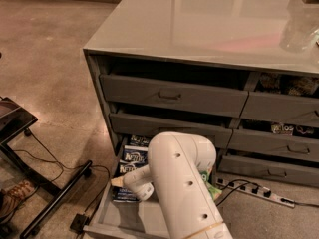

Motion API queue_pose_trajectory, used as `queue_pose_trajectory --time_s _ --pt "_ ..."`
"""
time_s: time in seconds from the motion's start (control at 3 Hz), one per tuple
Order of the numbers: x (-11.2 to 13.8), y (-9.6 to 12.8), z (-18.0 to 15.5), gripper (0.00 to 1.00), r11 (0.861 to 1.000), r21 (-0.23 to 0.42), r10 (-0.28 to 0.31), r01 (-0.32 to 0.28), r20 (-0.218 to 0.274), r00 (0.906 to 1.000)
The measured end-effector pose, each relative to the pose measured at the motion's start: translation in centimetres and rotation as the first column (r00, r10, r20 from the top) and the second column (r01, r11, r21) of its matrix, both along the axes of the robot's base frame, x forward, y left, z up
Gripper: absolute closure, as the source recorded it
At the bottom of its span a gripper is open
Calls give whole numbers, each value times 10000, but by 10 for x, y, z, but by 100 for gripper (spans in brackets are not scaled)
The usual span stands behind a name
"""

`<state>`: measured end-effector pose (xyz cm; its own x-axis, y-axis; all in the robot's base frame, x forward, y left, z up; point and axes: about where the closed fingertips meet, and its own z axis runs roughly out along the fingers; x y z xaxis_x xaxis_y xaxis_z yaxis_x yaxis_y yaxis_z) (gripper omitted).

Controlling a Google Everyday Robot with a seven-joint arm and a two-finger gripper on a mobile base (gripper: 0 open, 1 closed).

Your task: Pick blue chip bag from bottom drawer and place on counter

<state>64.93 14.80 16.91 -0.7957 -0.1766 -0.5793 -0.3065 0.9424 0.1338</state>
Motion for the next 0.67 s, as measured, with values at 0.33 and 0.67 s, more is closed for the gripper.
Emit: queue_pose_trajectory --time_s 0.33,0.67 --pt "0 5 -5 0 9999 -75 152 -153 -149 9998" --pt "13 -4 -9 0 9996 -141 -239 238 -15 9997"
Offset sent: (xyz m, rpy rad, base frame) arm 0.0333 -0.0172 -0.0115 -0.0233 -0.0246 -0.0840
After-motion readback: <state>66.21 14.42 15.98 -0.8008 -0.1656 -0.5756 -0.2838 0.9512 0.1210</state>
